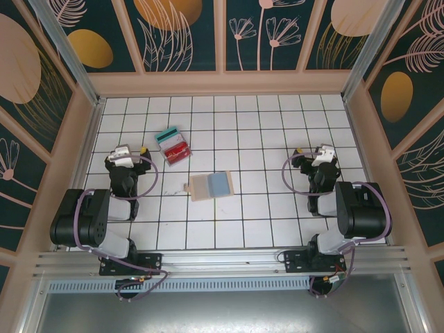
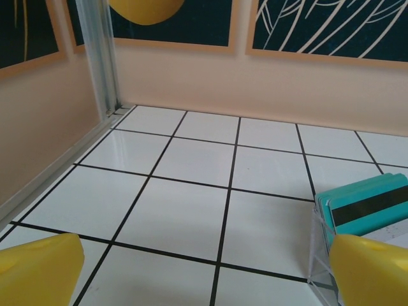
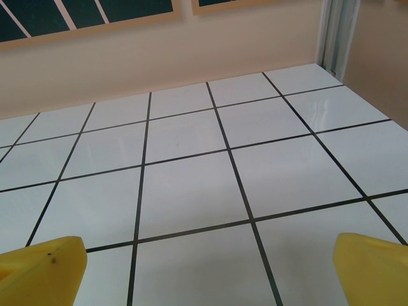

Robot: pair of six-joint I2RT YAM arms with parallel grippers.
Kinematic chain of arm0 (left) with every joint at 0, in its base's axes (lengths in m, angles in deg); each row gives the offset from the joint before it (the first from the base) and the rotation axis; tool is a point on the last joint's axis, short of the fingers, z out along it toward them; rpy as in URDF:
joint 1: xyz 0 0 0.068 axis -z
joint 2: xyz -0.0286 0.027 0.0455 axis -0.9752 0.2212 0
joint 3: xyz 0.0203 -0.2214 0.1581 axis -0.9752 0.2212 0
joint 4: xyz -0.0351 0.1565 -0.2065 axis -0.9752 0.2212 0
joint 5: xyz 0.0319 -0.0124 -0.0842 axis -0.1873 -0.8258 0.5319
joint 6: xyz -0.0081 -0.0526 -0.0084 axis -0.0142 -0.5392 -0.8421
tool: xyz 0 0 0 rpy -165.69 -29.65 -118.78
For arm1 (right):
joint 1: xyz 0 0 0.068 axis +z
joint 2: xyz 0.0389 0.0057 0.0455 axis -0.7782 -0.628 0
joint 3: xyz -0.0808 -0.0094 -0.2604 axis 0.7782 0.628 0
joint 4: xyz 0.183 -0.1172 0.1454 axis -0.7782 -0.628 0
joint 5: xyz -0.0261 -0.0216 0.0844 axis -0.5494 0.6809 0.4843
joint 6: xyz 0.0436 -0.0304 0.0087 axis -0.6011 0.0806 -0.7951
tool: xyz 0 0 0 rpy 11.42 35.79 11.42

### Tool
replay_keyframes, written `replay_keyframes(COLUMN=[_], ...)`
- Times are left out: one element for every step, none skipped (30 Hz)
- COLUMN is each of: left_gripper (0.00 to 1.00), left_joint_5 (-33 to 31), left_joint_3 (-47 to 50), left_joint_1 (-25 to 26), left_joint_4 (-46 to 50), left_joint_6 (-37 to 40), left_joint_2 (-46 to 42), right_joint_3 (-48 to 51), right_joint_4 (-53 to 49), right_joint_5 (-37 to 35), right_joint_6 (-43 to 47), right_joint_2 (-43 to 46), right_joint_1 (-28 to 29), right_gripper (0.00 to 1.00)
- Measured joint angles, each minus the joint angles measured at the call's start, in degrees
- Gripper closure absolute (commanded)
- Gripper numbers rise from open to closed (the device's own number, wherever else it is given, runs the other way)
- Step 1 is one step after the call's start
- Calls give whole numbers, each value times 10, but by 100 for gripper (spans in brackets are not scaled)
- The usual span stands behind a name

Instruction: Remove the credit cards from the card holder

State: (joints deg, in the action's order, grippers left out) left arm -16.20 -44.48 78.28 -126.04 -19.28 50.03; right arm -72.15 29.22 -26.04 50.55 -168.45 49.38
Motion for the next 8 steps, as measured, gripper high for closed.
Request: replay_keyframes(left_gripper=[1,1,1,1,1,1,1,1], left_joint_5=[3,6,7,8,9,10,10,10], left_joint_3=[0,0,0,0,0,0,0,0], left_joint_1=[0,0,0,0,0,0,0,0], left_joint_4=[0,0,0,0,0,0,0,0], left_joint_6=[1,2,3,3,4,4,5,5], left_joint_2=[0,0,0,0,0,0,0,0], right_joint_3=[0,0,0,0,0,0,0,0], right_joint_4=[0,0,0,0,0,0,0,0], right_joint_5=[0,0,0,0,0,0,0,0], right_joint_6=[0,0,0,0,0,0,0,0], right_joint_2=[0,0,0,0,0,0,0,0], right_joint_1=[0,0,0,0,0,0,0,0], right_gripper=[1,1,1,1,1,1,1,1])
